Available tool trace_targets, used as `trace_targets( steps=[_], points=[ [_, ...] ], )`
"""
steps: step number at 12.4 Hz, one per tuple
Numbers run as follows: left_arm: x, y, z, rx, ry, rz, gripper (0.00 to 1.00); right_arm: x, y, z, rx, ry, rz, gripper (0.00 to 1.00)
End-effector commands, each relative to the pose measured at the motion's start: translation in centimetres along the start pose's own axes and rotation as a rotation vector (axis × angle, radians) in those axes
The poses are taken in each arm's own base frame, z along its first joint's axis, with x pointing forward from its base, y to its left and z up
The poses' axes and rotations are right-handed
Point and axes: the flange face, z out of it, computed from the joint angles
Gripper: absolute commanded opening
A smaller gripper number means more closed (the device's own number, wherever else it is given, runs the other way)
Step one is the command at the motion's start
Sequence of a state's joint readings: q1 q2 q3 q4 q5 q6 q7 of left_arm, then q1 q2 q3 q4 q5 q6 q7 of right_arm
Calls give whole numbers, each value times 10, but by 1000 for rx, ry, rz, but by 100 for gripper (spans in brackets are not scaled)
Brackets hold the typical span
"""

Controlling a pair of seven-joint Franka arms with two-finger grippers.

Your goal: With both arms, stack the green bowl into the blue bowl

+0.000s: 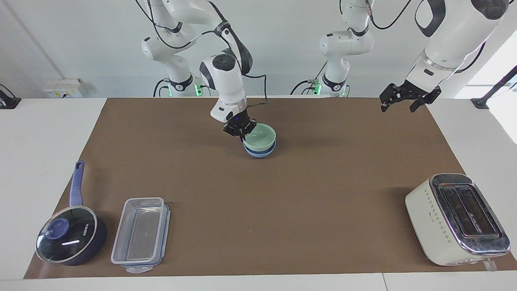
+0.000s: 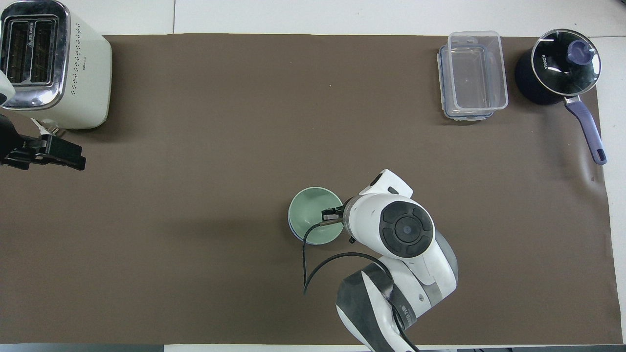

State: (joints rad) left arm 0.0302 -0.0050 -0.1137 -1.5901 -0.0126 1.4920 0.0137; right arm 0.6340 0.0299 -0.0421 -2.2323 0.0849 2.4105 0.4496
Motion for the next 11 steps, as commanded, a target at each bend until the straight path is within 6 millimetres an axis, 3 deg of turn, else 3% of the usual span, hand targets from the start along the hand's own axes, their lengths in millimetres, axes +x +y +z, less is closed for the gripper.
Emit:
trace_targets(
  steps=[1,6,10,11],
  points=[
    [-3,0,-3,28,16,-4,100,3,10,-31,-15,-11,41,100],
    [-3,1,-3,27,16,-4,100,21,101,-100,-37,-36,178,100],
    [-3,3,-3,26,16,-1,100,39,211,-126,-49,-11,195,100],
    [-3,3,-3,24,16,-1,100,43,227,-133,-55,8,178,100]
  ],
)
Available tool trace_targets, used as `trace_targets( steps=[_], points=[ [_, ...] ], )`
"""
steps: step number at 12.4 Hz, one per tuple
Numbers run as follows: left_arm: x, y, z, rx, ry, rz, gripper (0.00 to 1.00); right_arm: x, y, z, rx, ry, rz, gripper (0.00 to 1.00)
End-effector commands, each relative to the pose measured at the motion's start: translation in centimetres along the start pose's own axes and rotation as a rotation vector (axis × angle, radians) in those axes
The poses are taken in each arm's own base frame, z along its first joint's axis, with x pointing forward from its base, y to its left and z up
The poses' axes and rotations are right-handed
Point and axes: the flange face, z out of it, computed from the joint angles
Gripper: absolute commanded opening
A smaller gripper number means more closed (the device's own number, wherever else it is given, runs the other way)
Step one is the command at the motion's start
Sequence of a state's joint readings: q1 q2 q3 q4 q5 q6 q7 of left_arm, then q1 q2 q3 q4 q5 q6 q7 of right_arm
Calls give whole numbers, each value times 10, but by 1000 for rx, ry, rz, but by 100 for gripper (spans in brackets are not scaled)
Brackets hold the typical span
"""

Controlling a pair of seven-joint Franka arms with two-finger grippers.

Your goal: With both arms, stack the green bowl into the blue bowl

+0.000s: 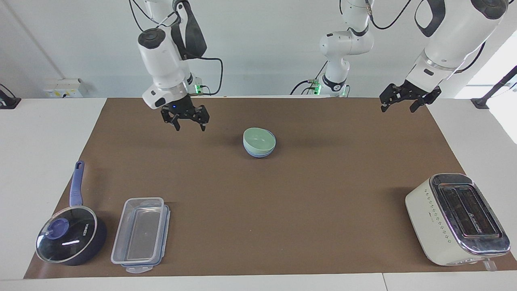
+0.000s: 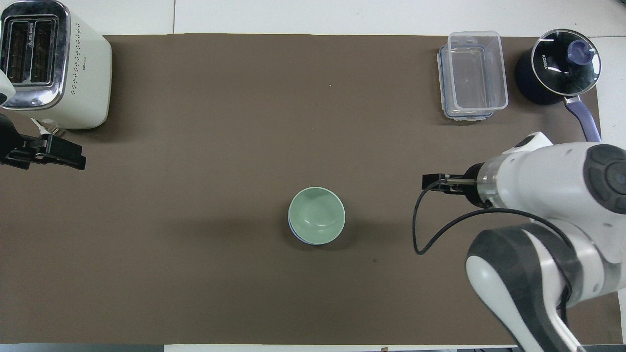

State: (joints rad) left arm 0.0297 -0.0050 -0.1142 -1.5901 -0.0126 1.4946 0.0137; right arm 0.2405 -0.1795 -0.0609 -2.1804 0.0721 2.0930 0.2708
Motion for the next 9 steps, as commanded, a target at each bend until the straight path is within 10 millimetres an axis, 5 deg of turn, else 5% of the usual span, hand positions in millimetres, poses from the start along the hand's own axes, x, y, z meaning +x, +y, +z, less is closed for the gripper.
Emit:
trace_targets(
  steps=[1,4,9],
  points=[
    [-3,1,-2,22,12,-5,100,17,49,-14,-23,40,-14,100],
    [-1,-4,0,18,10,-10,100,38,80,-40,-64,64,10,100],
    [-1,2,0,20,12,0,100,74,76,-98,-156,1,-6,100]
  ],
)
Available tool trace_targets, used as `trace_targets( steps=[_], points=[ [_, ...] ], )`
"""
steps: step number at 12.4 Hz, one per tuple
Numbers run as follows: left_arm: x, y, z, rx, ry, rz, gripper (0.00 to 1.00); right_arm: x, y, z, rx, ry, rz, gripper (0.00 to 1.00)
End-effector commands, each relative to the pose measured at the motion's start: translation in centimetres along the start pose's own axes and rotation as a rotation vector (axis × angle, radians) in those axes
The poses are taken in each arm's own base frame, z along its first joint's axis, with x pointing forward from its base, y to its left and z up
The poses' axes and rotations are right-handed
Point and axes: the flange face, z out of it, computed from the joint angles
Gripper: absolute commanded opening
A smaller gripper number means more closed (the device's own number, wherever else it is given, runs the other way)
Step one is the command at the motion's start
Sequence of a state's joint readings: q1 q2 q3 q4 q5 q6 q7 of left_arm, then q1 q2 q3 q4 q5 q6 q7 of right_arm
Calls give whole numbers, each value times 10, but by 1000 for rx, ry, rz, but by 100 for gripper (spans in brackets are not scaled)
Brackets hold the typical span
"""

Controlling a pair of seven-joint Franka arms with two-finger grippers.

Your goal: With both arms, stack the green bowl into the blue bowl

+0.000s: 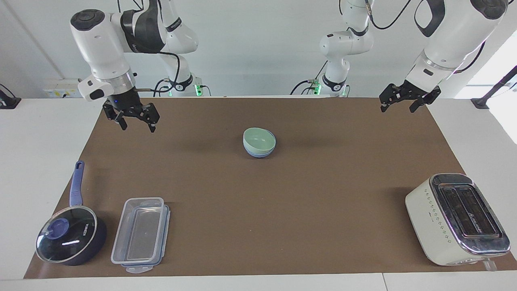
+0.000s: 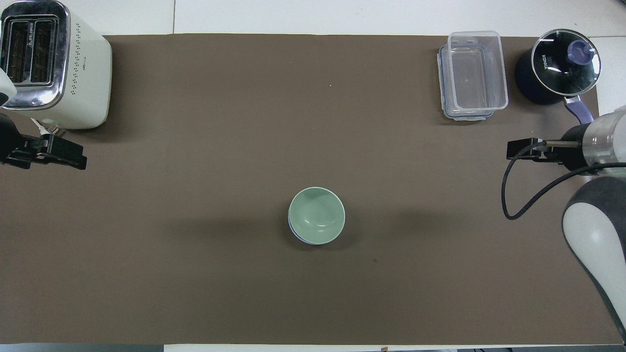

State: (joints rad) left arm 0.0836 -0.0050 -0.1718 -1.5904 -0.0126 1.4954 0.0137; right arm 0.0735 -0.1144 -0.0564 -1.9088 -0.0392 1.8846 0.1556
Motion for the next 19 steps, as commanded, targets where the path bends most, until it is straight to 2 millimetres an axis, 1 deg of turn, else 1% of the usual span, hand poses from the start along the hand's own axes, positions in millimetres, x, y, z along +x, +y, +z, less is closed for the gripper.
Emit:
trace_targets(
  steps=[1,2,5,6,7,8,9,11,14,17,19],
  points=[
    [-1,1,-1,19,11,-4,100,23,5,-24,-45,-38,-4,100],
    [-2,-1,-1,19,13,-5,100,25,7,-37,-48,-52,1,100],
    [-3,-4,-2,21,13,-4,100,29,24,-50,-54,-83,-4,100],
    [-3,-5,-2,21,11,-8,100,29,30,-48,-51,-90,-13,100],
    [-6,-7,0,21,-5,-15,100,25,42,-45,-49,-106,-17,100],
    [-7,-8,2,21,-7,-16,100,20,49,-40,-48,-125,-18,100],
    [-7,-9,2,21,-7,-18,100,16,52,-41,-48,-127,-14,100],
    [-7,-7,2,22,-6,-15,100,14,56,-36,-38,-137,2,100],
    [-7,-9,2,21,-6,-18,100,12,54,-35,-36,-132,0,100],
    [-7,-8,2,21,-6,-16,100,11,45,-37,-33,-135,-8,100],
    [-7,-8,2,21,-6,-16,100,11,40,-37,-20,-135,35,100]
  ],
)
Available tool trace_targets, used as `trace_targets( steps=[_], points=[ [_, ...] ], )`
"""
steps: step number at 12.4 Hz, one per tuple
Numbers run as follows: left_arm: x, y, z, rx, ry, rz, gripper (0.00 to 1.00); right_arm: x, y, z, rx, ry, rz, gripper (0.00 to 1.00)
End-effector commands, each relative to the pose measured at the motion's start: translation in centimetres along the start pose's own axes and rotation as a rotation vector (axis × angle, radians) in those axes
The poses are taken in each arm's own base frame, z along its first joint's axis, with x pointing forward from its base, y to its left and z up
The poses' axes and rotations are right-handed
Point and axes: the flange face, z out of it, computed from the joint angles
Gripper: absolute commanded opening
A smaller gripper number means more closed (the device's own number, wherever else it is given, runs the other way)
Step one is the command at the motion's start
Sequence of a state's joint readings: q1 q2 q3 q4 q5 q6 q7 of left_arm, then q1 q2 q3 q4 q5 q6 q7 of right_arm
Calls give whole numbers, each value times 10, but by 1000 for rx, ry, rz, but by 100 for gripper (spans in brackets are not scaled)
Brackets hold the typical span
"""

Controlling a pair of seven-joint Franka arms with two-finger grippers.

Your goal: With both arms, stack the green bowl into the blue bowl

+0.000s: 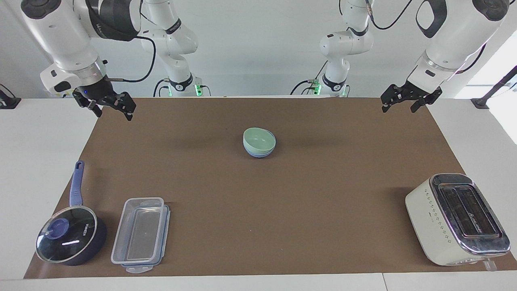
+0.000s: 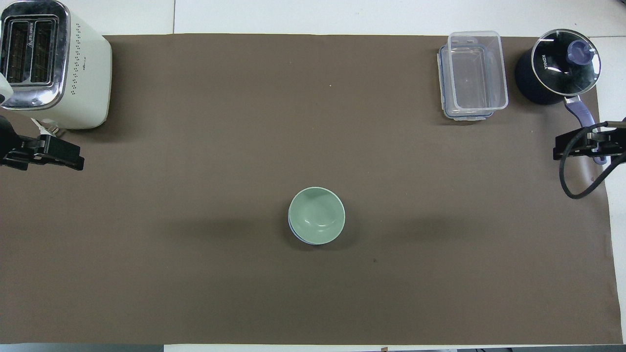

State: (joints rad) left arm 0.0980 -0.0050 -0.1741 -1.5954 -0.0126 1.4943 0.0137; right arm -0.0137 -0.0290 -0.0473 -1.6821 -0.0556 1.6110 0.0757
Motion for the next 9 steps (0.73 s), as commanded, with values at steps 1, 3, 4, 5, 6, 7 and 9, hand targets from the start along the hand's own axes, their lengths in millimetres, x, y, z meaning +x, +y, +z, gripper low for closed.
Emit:
trace_targets(
  steps=[1,3,4,5,6,7,9],
  points=[
    [-6,-1,0,23,0,-4,100,-8,-6,-1,46,-4,41,100],
    [-6,-1,0,23,0,-4,100,-7,-7,-3,47,2,37,100],
    [-6,-1,0,23,0,-4,100,-7,-7,-3,47,4,39,100],
    [-6,-2,0,22,0,-6,100,-8,-9,-4,47,6,37,100],
    [-6,-1,0,23,0,-4,100,-9,-14,-4,47,3,28,100],
    [-6,-2,0,22,0,-6,100,-10,-15,-5,47,4,28,100],
    [-6,-1,0,23,0,-4,100,-11,-15,-4,46,-3,32,100]
  ],
)
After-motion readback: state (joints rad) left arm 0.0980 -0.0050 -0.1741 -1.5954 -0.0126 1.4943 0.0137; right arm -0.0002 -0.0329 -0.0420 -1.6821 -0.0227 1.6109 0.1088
